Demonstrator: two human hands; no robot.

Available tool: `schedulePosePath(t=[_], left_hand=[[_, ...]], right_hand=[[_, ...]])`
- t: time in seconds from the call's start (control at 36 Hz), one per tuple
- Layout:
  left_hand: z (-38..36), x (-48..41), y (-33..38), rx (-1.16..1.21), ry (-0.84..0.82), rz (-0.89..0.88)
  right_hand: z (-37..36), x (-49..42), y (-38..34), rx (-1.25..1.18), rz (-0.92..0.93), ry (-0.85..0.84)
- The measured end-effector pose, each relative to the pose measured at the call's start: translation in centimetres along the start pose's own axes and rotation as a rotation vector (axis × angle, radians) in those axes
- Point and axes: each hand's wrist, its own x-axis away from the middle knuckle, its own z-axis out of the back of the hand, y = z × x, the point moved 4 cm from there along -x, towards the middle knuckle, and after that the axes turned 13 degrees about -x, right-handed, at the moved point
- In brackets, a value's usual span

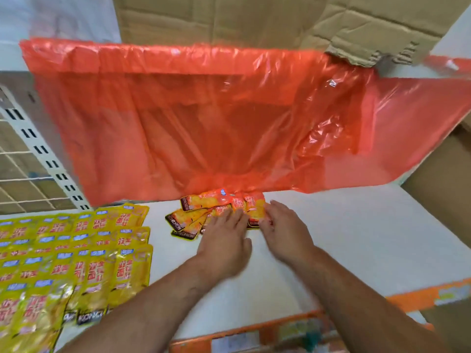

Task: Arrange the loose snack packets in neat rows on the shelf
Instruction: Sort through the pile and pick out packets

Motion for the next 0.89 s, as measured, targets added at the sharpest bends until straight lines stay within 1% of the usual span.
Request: schedulePosePath(t=[0.08,0.17,0.22,0.33,0.36,0.42,0.47,0.56,0.61,0.69,0.78,0.89], left_hand=[[-0.5,-0.3,0.9,-0.024,-0.019,0.077],[-0.8,0.0,1.5,-0.021,0.048,0.124],[-0.7,0.0,1.5,0.003,0.089,0.145],[0.1,-0.1,2.0,0.0,0.204,0.134],[0.2,-0.1,2.1,0.006,0.209,0.148],[0.2,0.1,2.1,0.026,0.216,0.258],[0.0,0.4,1.8,0.097,0.218,0.426],[-0.3,1.0,1.1,0.281,0.2,0.671],[-0.3,1.2,0.9,0.397,0.141,0.779],[-0.1,1.1,0.4,0.5,0.098,0.828],[0.0,0.9,-0.1,0.526,0.04,0.844],[0.0,0.8,-0.7,0.548,0.006,0.875]], right_hand=[[-0.1,-2.0,0.6,-0.004,0.006,-0.062],[-0.8,-2.8,0.8,0.082,0.028,-0.124],[-1.0,-2.9,0.8,0.103,0.041,-0.127],[-0.7,-3.0,1.4,0.017,-0.009,-0.088],[-0.6,-2.9,1.6,-0.001,-0.011,-0.078],[-0.4,-2.8,1.8,-0.023,-0.017,-0.076],[-0.4,-2.8,1.8,-0.019,-0.035,-0.085],[-0.3,-2.9,1.8,-0.026,-0.058,-0.097],[-0.3,-3.1,1.9,-0.057,-0.077,-0.12],[-0.1,-3.2,2.1,-0.087,-0.098,-0.156],[0.1,-3.5,2.5,-0.129,-0.115,-0.19],[0.3,-3.9,2.9,-0.143,-0.114,-0.24]])
